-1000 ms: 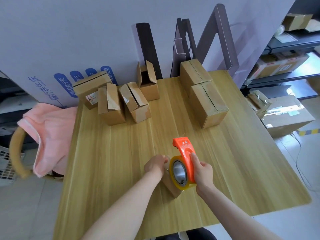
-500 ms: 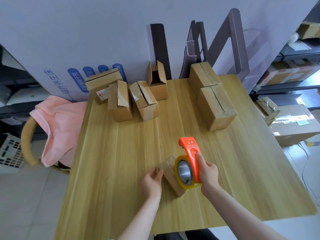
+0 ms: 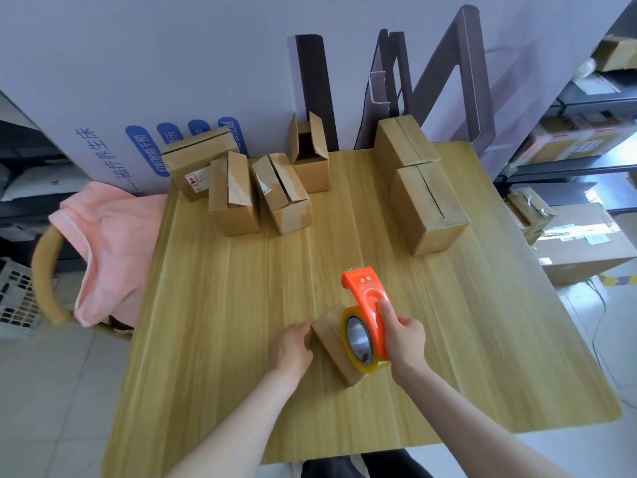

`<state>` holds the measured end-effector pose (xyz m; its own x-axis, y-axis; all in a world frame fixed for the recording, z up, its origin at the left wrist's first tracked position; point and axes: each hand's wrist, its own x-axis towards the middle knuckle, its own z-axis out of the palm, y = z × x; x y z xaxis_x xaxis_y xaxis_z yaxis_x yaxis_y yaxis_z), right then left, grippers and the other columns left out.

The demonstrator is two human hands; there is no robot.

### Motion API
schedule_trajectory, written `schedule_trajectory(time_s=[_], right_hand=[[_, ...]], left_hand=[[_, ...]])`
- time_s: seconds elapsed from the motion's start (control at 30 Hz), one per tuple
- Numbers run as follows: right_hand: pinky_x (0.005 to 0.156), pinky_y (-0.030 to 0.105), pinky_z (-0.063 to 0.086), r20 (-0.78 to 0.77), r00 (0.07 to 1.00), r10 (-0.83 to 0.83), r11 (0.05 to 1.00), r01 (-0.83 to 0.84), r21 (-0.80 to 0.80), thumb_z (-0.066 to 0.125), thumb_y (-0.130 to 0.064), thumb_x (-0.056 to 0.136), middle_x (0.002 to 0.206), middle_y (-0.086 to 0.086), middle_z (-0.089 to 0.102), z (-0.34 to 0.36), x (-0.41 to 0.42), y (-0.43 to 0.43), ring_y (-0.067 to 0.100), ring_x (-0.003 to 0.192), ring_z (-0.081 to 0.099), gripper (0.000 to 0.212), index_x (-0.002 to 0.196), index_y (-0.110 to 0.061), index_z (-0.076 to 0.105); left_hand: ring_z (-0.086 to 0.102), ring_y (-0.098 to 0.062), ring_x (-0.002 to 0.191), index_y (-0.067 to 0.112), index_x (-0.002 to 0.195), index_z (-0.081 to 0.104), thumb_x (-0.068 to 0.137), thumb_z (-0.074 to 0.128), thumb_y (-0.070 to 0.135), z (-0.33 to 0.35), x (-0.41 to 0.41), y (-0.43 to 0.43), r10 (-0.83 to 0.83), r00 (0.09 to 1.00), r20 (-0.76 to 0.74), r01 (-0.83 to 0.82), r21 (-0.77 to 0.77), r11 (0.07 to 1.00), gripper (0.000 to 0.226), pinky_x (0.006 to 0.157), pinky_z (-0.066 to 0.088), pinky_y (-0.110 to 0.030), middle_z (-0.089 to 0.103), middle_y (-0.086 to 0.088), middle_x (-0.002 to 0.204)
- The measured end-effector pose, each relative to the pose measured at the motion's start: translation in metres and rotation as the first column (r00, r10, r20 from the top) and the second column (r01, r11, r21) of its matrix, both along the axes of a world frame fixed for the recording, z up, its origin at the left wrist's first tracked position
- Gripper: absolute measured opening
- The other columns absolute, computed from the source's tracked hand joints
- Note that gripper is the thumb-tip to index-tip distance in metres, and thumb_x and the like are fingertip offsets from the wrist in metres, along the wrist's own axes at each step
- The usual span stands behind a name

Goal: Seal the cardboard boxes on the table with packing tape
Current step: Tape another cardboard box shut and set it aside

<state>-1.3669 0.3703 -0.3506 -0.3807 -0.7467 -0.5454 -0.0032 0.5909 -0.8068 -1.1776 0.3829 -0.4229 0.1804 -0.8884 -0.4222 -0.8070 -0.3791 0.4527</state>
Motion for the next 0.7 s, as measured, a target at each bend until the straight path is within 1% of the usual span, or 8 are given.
schedule_trajectory(time_s=[0.1, 0.23, 0.33, 0.4, 0.47, 0.53, 0.6, 0.7], right_hand=[[0.044, 0.022, 0.042, 0.007, 1.0, 0.028, 1.0, -0.028, 0.009, 0.067, -0.05, 0.083, 0.049, 0.002, 0.055, 0.002, 0.001, -0.003, 0.011, 0.043, 0.053, 0.05, 0.059, -0.007, 0.06], [0.052, 0.028, 0.045, 0.058, 0.998, -0.01, 1.0, 0.01, 0.003, 0.069, -0.049, 0.083, 0.058, 0.009, 0.06, 0.009, -0.008, -0.003, 0.019, 0.052, 0.057, 0.05, 0.068, -0.001, 0.065], [0.05, 0.027, 0.04, 0.081, 0.985, -0.152, 0.986, 0.157, -0.06, 0.068, -0.047, 0.084, 0.052, 0.004, 0.053, 0.02, -0.027, 0.002, 0.014, 0.046, 0.049, 0.047, 0.061, -0.007, 0.059], [0.049, 0.027, 0.038, 0.069, 0.975, -0.213, 0.972, 0.218, -0.083, 0.067, -0.047, 0.084, 0.05, 0.003, 0.052, 0.028, -0.042, 0.005, 0.014, 0.045, 0.048, 0.047, 0.059, -0.009, 0.059], [0.048, 0.026, 0.039, 0.025, 0.977, -0.212, 0.973, 0.213, -0.093, 0.067, -0.047, 0.084, 0.049, 0.003, 0.053, 0.032, -0.054, 0.008, 0.016, 0.045, 0.048, 0.048, 0.061, -0.006, 0.061], [0.045, 0.025, 0.038, -0.028, 0.983, -0.179, 0.979, 0.175, -0.109, 0.067, -0.046, 0.085, 0.045, 0.001, 0.053, 0.033, -0.063, 0.011, 0.012, 0.041, 0.048, 0.048, 0.061, -0.004, 0.062], [0.042, 0.024, 0.039, -0.069, 0.99, -0.123, 0.986, 0.114, -0.122, 0.067, -0.045, 0.085, 0.045, 0.002, 0.056, 0.032, -0.068, 0.015, 0.012, 0.04, 0.05, 0.049, 0.062, -0.002, 0.065], [0.041, 0.025, 0.039, -0.126, 0.992, -0.026, 0.988, 0.006, -0.152, 0.067, -0.042, 0.087, 0.048, 0.006, 0.057, 0.03, -0.068, 0.021, 0.013, 0.041, 0.05, 0.049, 0.062, 0.0, 0.065]], left_hand=[[0.056, -0.02, 0.12, 0.032, 0.137, 0.05, 0.086, 0.046, 0.0, 0.011, 0.007, -0.012, -0.061, 0.998, 0.015, 0.061, 0.027, 0.998, 0.06, 0.089, 0.046, -0.023, 0.054, 0.006, 0.137], [0.052, -0.018, 0.125, 0.032, 0.141, 0.045, 0.089, 0.043, 0.0, 0.029, 0.001, -0.029, -0.006, 0.998, -0.07, -0.003, -0.129, 0.992, 0.062, 0.099, 0.045, -0.026, 0.051, 0.003, 0.141], [0.04, -0.016, 0.134, 0.028, 0.14, 0.046, 0.093, 0.042, 0.001, 0.039, -0.015, -0.046, -0.257, 0.965, -0.046, 0.237, -0.261, 0.936, 0.055, 0.109, 0.035, -0.028, 0.048, 0.006, 0.143], [0.03, -0.014, 0.14, 0.028, 0.142, 0.043, 0.095, 0.045, 0.007, 0.041, -0.029, -0.052, -0.468, 0.884, -0.018, 0.45, -0.241, 0.86, 0.051, 0.113, 0.027, -0.028, 0.042, 0.01, 0.148], [0.023, -0.013, 0.142, 0.028, 0.14, 0.044, 0.094, 0.053, 0.019, 0.042, -0.041, -0.054, -0.682, 0.73, 0.052, 0.681, -0.145, 0.718, 0.048, 0.116, 0.022, -0.033, 0.039, 0.009, 0.148], [0.031, -0.017, 0.136, 0.027, 0.132, 0.051, 0.088, 0.06, 0.034, 0.039, -0.047, -0.052, -0.751, 0.646, 0.139, 0.762, -0.051, 0.646, 0.045, 0.112, 0.027, -0.038, 0.048, 0.006, 0.137], [0.041, -0.018, 0.124, 0.029, 0.125, 0.054, 0.084, 0.059, 0.048, 0.04, -0.044, -0.044, -0.585, 0.791, 0.177, 0.598, -0.023, 0.801, 0.045, 0.101, 0.034, -0.036, 0.053, 0.006, 0.124], [0.048, -0.019, 0.115, 0.026, 0.121, 0.054, 0.081, 0.054, 0.062, 0.034, -0.031, -0.023, -0.16, 0.98, 0.122, 0.161, 0.003, 0.987, 0.054, 0.087, 0.04, -0.033, 0.053, 0.003, 0.117]])
